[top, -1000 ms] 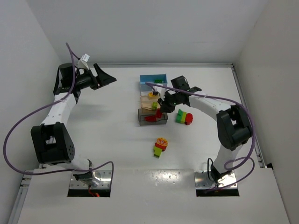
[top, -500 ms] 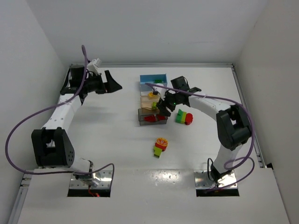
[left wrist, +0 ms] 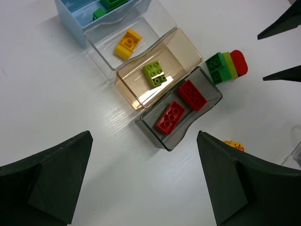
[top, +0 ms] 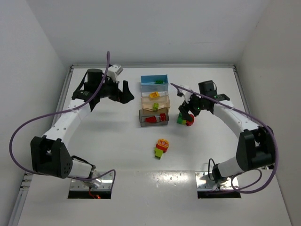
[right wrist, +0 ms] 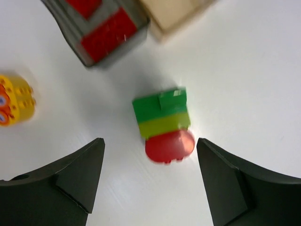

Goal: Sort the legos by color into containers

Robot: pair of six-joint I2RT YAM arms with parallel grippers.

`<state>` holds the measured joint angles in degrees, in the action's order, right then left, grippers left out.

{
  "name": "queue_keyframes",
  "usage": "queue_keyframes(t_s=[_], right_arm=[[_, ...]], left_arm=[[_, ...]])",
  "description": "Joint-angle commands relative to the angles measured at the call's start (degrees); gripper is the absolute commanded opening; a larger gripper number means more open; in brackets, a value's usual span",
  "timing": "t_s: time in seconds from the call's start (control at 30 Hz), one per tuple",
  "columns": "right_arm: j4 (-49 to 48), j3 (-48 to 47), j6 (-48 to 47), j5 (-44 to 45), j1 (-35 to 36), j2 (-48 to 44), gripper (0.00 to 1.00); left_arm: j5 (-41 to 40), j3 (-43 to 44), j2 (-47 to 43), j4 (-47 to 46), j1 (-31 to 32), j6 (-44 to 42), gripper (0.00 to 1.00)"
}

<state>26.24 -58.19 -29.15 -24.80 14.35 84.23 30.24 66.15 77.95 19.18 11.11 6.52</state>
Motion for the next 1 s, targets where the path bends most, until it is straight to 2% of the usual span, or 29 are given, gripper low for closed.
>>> queue_keyframes(t_s=[0.0, 0.2, 0.37, 0.67, 0.97], right_arm=[[6.2, 1.7, -5.5, 0.5, -3.0, 1.1, 0.8], [9.6, -2.2, -14.7, -2.0, -7.3, 8.7, 0.94], [15.4, -10.1, -20.9, -3.1, -9.2, 17.3, 0.99], [17.9, -15.3, -24.5, -3.6, -8.6, 25.5, 0.99], [16.9, -11.7, -26.0, -3.0, -7.5, 24.8, 0.99]], left_arm=[[-0.8, 3.3, 1.7, 0.8, 0.4, -2.1, 1.0], [-0.8, 5.7, 4.6, 1.3, 1.0, -2.1, 1.0], [-1.4, 6.9, 5.7, 1.3, 1.0, -2.1, 1.0], [-3.8, 6.9, 5.7, 1.3, 1.0, -2.1, 1.0], [-4.4, 7.9, 7.9, 1.3, 1.0, -2.7, 1.0]])
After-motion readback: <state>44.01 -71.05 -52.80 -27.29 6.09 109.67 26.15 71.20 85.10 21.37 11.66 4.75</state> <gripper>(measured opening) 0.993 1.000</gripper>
